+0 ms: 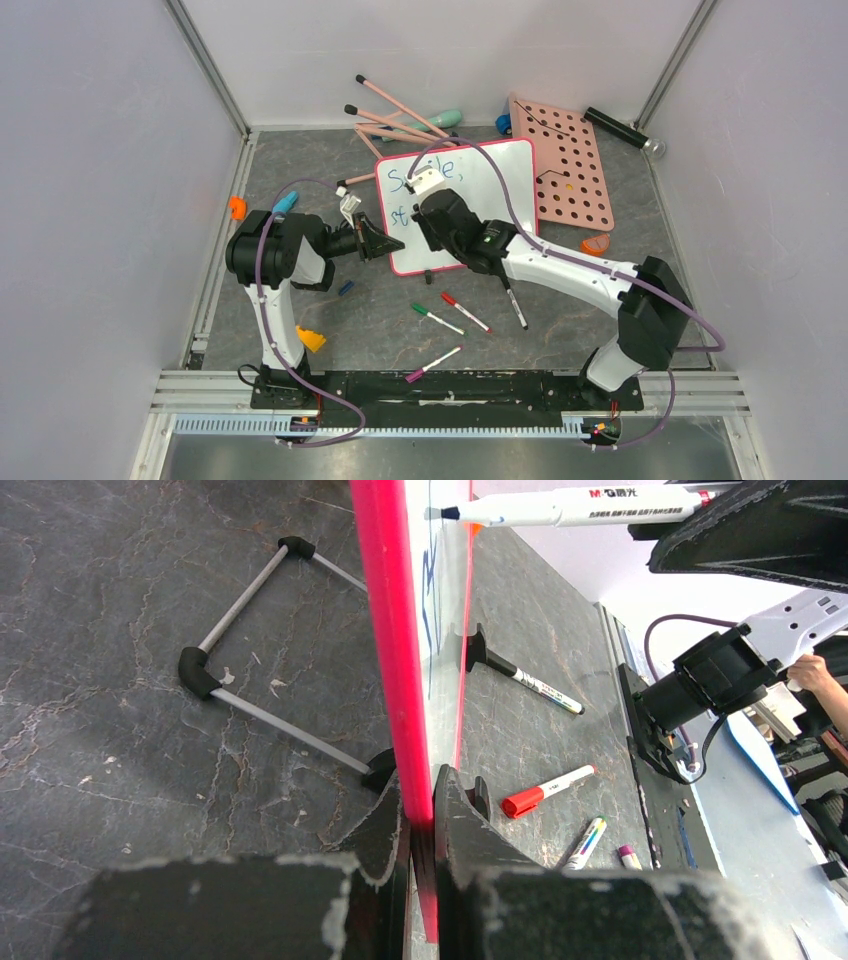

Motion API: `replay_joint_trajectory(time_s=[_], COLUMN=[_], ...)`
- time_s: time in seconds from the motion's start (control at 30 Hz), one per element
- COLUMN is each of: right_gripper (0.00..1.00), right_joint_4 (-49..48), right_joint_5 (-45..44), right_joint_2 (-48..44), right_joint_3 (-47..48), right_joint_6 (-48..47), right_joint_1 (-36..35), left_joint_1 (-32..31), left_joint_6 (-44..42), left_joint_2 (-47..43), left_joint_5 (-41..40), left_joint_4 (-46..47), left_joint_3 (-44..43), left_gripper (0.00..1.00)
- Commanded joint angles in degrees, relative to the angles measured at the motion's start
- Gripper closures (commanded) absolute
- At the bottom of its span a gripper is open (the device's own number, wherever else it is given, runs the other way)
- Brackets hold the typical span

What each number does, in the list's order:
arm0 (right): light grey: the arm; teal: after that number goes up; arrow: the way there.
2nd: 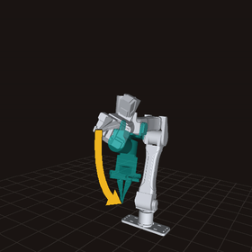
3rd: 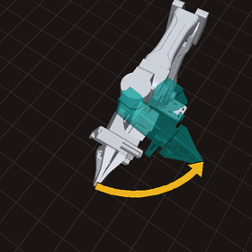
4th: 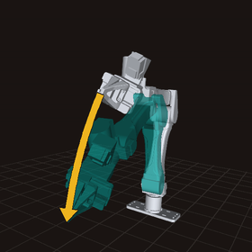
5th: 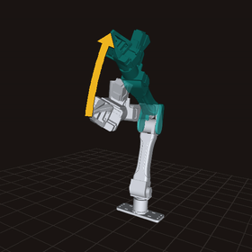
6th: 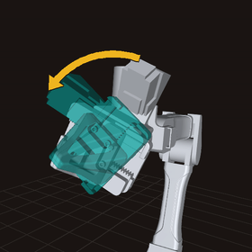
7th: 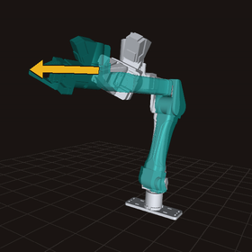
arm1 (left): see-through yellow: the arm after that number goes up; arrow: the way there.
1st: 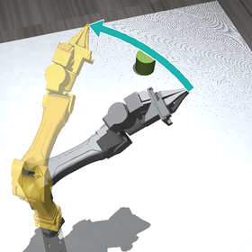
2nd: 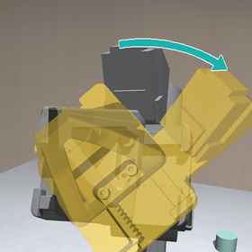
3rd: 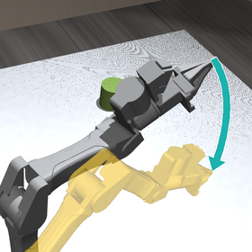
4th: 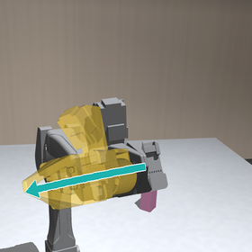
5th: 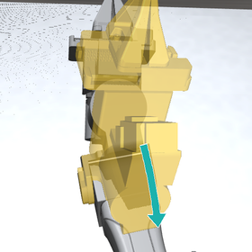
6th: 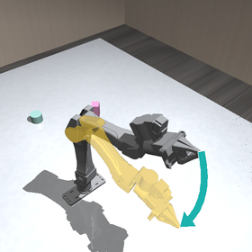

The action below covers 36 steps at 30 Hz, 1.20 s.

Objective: Write a sentence on the whiteboard

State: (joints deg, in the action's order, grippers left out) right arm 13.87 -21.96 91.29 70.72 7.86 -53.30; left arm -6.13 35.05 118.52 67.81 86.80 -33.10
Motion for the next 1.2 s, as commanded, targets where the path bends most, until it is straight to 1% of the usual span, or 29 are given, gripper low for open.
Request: replay_joint_trajectory(time_s=[0.0,0.17,0.43,0.63,0.77,0.93,1.17], right_gripper=[1.00,1.00,1.00,1.00,1.00,1.00,1.00], right_joint_4=[-1.18,-1.06,-1.48,-0.76,-0.12,0.20,0.40], right_joint_5=[-0.86,2.19,3.83,3.09,0.87,-1.54,-1.20], right_joint_2=[1.56,2.05,0.09,-1.01,-1.25,-0.81,0.32], right_joint_3=[3.62,3.53,-0.06,-1.15,-1.03,0.31,2.95], right_joint_6=[-1.00,-1.27,-1.01,-1.00,-0.74,-0.56,-1.12], right_joint_1=[0.19,0.21,0.21,0.21,0.21,0.29,0.55], left_joint_1=[0.42,0.40,0.41,0.38,0.45,0.45,0.49], left_joint_6=[-14.66,-14.77,-14.68,-14.73,-14.75,-14.76,-14.70], left_joint_2=[3.18,3.15,3.21,3.16,3.21,3.16,3.20], left_joint_5=[-3.34,-3.23,-3.32,-3.30,-3.30,-3.28,-3.32], left_joint_4=[2.41,2.40,2.40,2.40,2.41,2.41,2.47], left_joint_3=[0.32,0.36,0.28,0.33,0.37,0.34,0.37], left_gripper=[0.98,0.98,0.98,0.98,0.98,0.98,0.98])
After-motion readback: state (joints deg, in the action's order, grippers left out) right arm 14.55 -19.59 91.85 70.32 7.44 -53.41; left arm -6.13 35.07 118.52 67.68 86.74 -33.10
